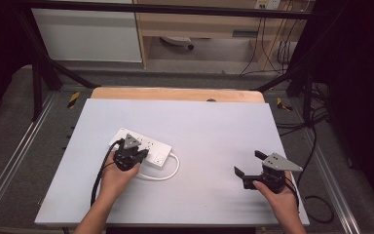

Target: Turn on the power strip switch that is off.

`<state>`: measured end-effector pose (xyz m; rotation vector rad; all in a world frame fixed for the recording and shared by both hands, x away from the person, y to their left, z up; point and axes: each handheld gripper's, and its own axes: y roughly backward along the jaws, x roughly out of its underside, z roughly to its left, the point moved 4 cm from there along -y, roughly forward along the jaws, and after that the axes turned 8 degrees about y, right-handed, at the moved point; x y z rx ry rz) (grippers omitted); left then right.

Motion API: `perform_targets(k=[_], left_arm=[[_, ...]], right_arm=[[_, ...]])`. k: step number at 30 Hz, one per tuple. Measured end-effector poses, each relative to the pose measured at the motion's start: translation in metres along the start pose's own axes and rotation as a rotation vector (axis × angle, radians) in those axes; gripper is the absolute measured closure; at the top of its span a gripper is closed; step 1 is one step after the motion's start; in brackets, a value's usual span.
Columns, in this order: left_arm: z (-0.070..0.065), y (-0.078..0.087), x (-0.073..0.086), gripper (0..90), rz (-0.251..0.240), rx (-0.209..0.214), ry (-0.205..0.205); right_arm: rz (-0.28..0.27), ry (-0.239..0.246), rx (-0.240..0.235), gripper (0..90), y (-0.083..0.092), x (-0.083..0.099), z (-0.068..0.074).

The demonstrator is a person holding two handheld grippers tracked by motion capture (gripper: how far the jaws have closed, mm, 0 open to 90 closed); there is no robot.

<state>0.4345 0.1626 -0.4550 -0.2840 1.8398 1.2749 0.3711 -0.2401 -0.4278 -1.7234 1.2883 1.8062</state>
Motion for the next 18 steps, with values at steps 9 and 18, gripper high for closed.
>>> perform_targets(k=[9,18], left_arm=[[-0.0008,-0.0004,0.0002,89.9,0.003,-0.005,-0.004],[-0.0075,-0.0027,0.0009,90.0,0.02,0.011,-0.025]], right_arm=[[0.001,0.0,0.0,3.9,0.0,0.0,0.0002],[0.001,0.001,0.0,3.8,0.0,0.0,0.0002]])
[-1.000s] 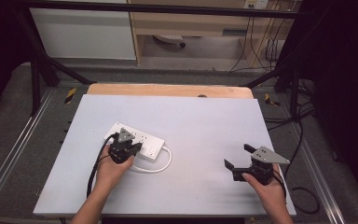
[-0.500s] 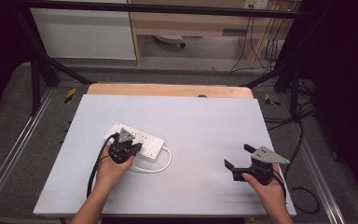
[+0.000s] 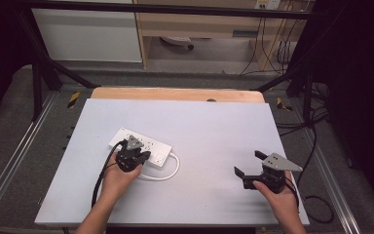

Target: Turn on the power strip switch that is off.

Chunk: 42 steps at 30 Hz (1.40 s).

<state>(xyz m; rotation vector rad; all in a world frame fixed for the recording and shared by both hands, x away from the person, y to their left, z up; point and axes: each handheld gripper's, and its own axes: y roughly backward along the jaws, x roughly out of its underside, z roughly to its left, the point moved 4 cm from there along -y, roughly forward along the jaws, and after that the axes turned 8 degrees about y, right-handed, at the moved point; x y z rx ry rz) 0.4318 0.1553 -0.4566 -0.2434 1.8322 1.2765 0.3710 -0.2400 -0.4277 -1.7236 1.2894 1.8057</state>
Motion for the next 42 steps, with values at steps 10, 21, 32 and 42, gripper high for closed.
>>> perform_targets(k=[10,21,32,42], left_arm=[[0.0029,-0.0006,0.0002,90.0,-0.014,0.007,0.015],[0.0031,-0.0009,0.0,90.0,-0.019,0.01,0.012],[0.0026,0.0001,-0.0011,90.0,-0.033,0.017,0.012],[0.0028,0.0004,-0.0014,90.0,-0.037,0.016,0.008]], right_arm=[[-0.002,-0.002,-0.001,3.8,0.0003,0.0002,-0.0007],[-0.003,-0.003,-0.001,3.8,0.0005,0.0001,-0.0007],[-0.003,-0.006,-0.002,3.8,0.0006,0.0002,-0.0007],[-0.004,-0.003,-0.002,3.8,0.0006,0.0001,-0.0008]])
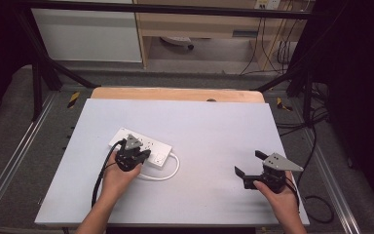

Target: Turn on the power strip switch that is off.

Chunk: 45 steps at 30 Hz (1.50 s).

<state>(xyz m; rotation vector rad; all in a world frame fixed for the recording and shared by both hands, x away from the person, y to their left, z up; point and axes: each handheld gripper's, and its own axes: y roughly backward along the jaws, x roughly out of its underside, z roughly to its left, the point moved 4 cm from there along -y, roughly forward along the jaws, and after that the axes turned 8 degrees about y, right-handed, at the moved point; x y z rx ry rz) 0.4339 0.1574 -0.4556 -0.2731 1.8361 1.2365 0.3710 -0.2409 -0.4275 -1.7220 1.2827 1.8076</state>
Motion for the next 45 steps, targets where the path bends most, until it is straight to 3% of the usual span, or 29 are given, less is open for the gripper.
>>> perform_targets(k=[17,22,34,45], left_arm=[[-0.002,0.0022,-0.002,89.1,-0.045,0.011,-0.01],[-0.0045,0.0029,-0.0027,79.6,-0.052,0.021,0.004],[-0.0041,0.0066,-0.0051,72.2,-0.077,0.022,0.017],[-0.0016,0.0097,-0.0089,48.8,-0.118,-0.012,0.039]], right_arm=[[0.002,0.001,0.0,3.8,-0.0003,0.0004,-0.0003],[0.004,0.001,0.0,3.8,-0.0007,0.0004,0.0001],[0.004,0.0,0.0,3.7,-0.0011,0.0007,-0.0003],[0.006,0.0,0.001,3.8,-0.0014,0.001,-0.0005]])
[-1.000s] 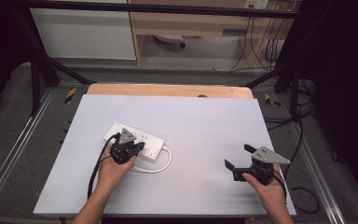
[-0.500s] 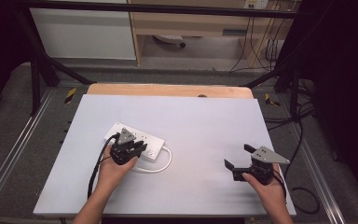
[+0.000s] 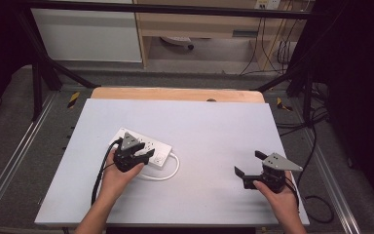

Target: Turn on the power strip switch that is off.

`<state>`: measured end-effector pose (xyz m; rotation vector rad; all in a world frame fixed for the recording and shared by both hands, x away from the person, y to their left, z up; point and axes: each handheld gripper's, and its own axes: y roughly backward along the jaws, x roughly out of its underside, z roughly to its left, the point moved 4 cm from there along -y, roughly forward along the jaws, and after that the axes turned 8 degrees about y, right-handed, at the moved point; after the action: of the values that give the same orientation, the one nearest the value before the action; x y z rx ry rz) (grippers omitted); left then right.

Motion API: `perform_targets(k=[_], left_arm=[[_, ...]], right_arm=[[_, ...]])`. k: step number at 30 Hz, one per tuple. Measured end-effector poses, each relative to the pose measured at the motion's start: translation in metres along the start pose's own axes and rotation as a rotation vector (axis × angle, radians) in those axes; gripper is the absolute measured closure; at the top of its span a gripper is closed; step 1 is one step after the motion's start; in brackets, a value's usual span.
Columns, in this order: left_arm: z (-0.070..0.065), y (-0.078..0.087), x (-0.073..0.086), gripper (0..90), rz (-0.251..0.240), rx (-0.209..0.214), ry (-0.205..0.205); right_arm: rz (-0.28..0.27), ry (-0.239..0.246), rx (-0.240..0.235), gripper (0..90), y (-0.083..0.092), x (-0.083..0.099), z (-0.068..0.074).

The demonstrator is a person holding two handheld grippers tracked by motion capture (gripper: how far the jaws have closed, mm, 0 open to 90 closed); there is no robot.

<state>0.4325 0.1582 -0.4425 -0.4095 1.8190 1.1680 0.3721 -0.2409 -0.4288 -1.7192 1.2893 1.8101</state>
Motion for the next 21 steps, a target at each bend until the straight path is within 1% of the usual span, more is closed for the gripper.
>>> perform_targets(k=[2,5,8,11,13,15,18,21], left_arm=[[-0.0001,0.0006,-0.001,43.8,-0.004,-0.004,0.009],[0.0012,0.0014,-0.0028,34.1,-0.013,-0.024,0.029],[0.0009,0.0019,-0.0039,25.9,-0.018,-0.026,0.032],[-0.0007,0.0016,-0.004,21.6,-0.017,-0.019,0.038],[-0.0017,0.0021,-0.0048,21.1,-0.021,-0.013,0.033],[-0.0036,0.0024,-0.0056,19.7,-0.025,0.002,0.039],[-0.0052,0.0032,-0.007,14.2,-0.04,0.005,0.03],[-0.0074,0.0038,-0.0079,10.2,-0.057,0.017,0.02]], right_arm=[[0.001,0.0,0.0,3.7,0.0,0.0,0.0],[0.001,0.0,0.0,3.7,0.0,0.0001,0.0001],[0.002,0.0,0.0,3.7,0.0,0.0003,0.0],[0.002,-0.003,-0.001,3.7,0.0,0.0003,0.0001],[0.001,-0.001,-0.001,3.7,0.0,0.0002,0.0002],[0.003,0.001,-0.002,3.7,0.0001,0.0003,0.0001],[0.002,0.0,-0.001,3.7,0.0001,0.0003,-0.0003],[0.002,0.001,-0.001,3.7,0.0002,0.0003,-0.0002]])
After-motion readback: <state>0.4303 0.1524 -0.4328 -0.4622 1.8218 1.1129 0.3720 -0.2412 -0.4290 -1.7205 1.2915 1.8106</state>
